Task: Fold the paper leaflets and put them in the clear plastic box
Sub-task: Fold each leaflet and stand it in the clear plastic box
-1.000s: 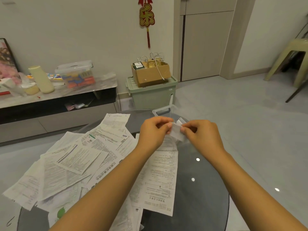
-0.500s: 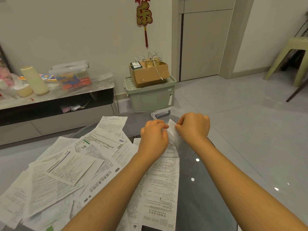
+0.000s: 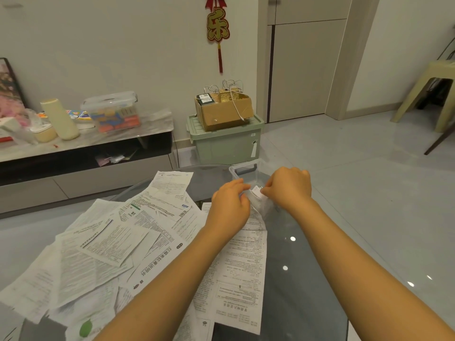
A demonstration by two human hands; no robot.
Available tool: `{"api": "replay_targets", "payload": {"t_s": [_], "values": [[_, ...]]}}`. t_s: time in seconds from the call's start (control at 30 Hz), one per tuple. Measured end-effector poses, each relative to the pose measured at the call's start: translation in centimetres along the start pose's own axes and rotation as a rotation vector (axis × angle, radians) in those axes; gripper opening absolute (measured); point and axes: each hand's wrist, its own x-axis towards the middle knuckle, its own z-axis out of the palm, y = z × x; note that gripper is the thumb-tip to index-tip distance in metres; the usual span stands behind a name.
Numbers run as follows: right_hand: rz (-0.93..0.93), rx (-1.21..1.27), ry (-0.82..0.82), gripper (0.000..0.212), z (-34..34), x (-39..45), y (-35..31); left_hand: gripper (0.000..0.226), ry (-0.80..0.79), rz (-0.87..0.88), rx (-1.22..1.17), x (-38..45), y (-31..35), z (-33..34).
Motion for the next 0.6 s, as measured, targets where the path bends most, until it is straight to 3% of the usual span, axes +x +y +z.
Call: {"api": "replay_targets", "payload": {"t_s": [0.2, 0.27, 0.43, 0.6], "values": [[-0.055, 0.432, 0.033, 0.018, -0.7, -3.0, -0.1, 0.032, 0.017, -0.053, 0.016, -2.4, 0.4, -1.8], [-0.155, 0.532, -0.017, 0.019, -1.8, -8.1, -1.9, 0.029, 0.052, -0.087, 0.047, -7.7, 0.8, -4.8], [-0.335, 0.520, -0.041, 0.019, -0.7, -11.9, -2.8, 0.026, -0.041, -0.183, 0.117, -11.8, -0.6, -6.7], [-0.496, 0.468, -0.184, 0.019, 1.8, -15.9, -4.1, 0.033, -0.235, -0.280, 0.322, -17.3, -3.0, -8.4]]}}
